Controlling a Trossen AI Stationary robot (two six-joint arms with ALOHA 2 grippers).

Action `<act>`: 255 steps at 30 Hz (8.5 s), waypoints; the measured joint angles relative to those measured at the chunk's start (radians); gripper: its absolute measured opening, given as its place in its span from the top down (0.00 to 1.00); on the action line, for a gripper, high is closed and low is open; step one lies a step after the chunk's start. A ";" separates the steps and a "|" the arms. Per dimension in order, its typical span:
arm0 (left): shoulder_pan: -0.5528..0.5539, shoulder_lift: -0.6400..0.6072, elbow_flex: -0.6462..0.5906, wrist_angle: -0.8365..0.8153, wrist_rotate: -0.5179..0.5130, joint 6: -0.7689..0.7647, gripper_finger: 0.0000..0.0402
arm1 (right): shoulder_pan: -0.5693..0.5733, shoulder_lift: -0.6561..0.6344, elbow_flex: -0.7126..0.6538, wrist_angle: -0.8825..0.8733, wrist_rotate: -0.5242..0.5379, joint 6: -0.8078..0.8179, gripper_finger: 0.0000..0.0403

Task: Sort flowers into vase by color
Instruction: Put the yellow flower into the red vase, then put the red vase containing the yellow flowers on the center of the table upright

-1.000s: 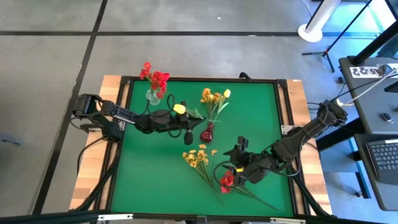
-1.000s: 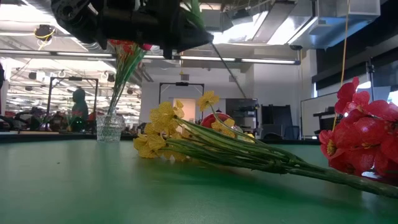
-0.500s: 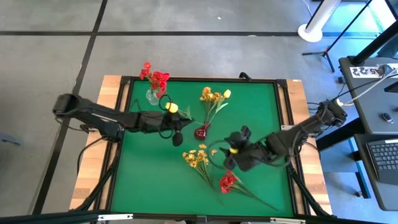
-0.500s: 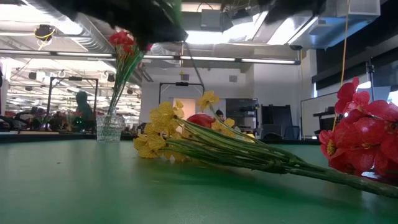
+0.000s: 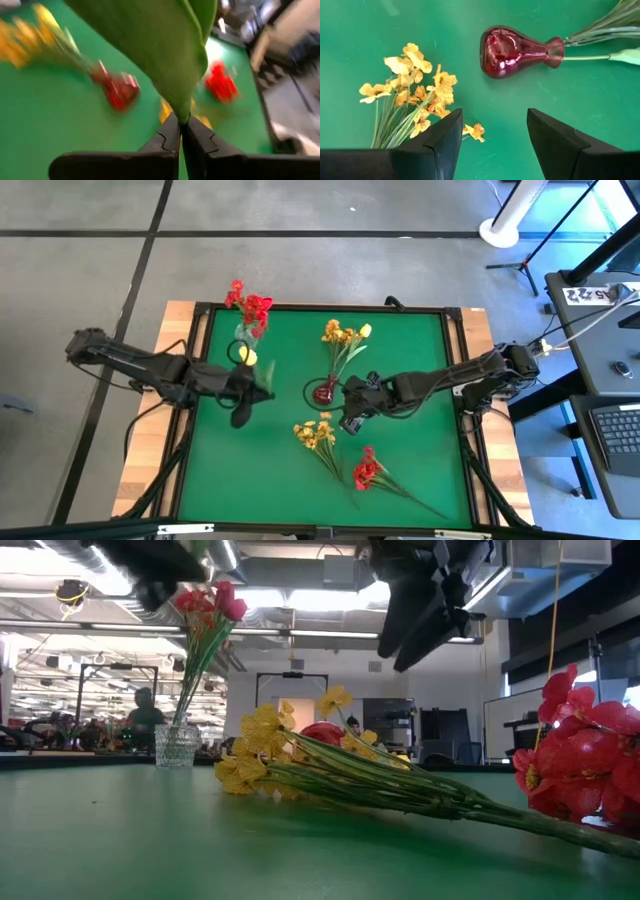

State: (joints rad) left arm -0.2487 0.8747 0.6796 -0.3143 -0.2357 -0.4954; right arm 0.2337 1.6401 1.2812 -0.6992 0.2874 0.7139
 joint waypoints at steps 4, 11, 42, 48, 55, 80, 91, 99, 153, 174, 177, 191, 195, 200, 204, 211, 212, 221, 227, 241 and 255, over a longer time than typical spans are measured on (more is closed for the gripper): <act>-0.065 0.002 0.000 -0.117 0.153 -0.137 1.00 | 0.001 -0.012 0.000 -0.001 -0.002 -0.010 0.45; -0.156 0.041 0.000 -0.346 0.343 -0.367 1.00 | 0.002 -0.024 0.000 0.003 -0.010 -0.012 0.45; 0.057 0.295 0.260 -0.229 0.173 -0.063 0.61 | 0.043 -0.027 0.000 0.001 -0.018 -0.029 0.45; 0.226 0.511 0.382 -0.176 0.280 0.087 0.59 | 0.162 -0.033 0.000 0.001 0.084 -0.013 0.45; 0.342 0.799 0.537 -0.179 0.427 0.182 0.50 | 0.372 -0.121 0.000 -0.008 0.377 -0.013 0.45; 0.489 1.239 0.932 -0.358 0.597 0.078 0.34 | 0.509 -0.198 0.002 -0.017 0.525 0.015 0.45; 0.501 1.254 0.959 -0.424 0.546 0.060 0.34 | 0.508 -0.198 0.002 -0.017 0.514 0.015 0.45; 0.477 1.257 1.088 -0.616 0.283 0.138 0.34 | 0.507 -0.198 0.001 -0.017 0.514 0.015 0.45; 0.412 1.389 1.135 -0.666 -0.085 0.170 0.99 | 0.505 -0.197 0.000 -0.030 0.513 0.022 0.45; 0.225 1.021 1.126 -0.675 -0.252 0.165 0.99 | 0.507 -0.197 0.000 -0.045 0.505 0.068 0.45; 0.164 0.939 1.083 -0.700 -0.349 0.143 0.99 | 0.507 -0.197 0.000 -0.047 0.505 0.069 0.45; -0.085 0.412 0.694 -0.505 -0.482 -0.035 0.99 | 0.506 -0.197 0.001 -0.054 0.566 0.065 0.45; -0.135 0.270 0.469 -0.291 -0.480 -0.048 0.99 | 0.492 -0.196 0.001 -0.051 0.639 0.033 0.45; -0.172 0.135 0.229 0.031 -0.478 0.005 0.99 | 0.379 -0.159 0.002 0.037 0.602 -0.083 0.45; -0.190 0.061 0.112 0.196 -0.474 0.064 0.99 | 0.226 -0.102 0.002 0.193 0.399 -0.299 0.45; -0.226 -0.031 0.026 0.266 -0.481 0.086 0.99 | -0.041 -0.033 0.002 0.398 0.142 -0.576 0.45; -0.231 -0.040 0.019 0.267 -0.483 0.087 0.99 | -0.076 -0.022 0.002 0.435 0.102 -0.608 0.45; -0.294 -0.084 0.009 0.318 -0.534 0.149 0.99 | -0.326 0.131 0.005 0.710 -0.237 -0.743 0.40; -0.318 -0.121 0.009 0.328 -0.539 0.167 0.99 | -0.366 0.317 0.178 0.725 -0.299 -0.740 0.29; -0.382 -0.129 0.010 0.324 -0.540 0.153 0.98 | -0.366 0.773 0.722 0.500 -0.298 -0.640 0.16; -0.388 -0.129 0.010 0.300 -0.572 0.139 0.98 | -0.366 0.865 0.785 0.455 -0.274 -0.564 0.16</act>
State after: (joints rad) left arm -0.6365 0.7460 0.6891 -0.0139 -0.8078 -0.3561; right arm -0.1326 2.5048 2.0663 -0.2443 0.0132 0.1497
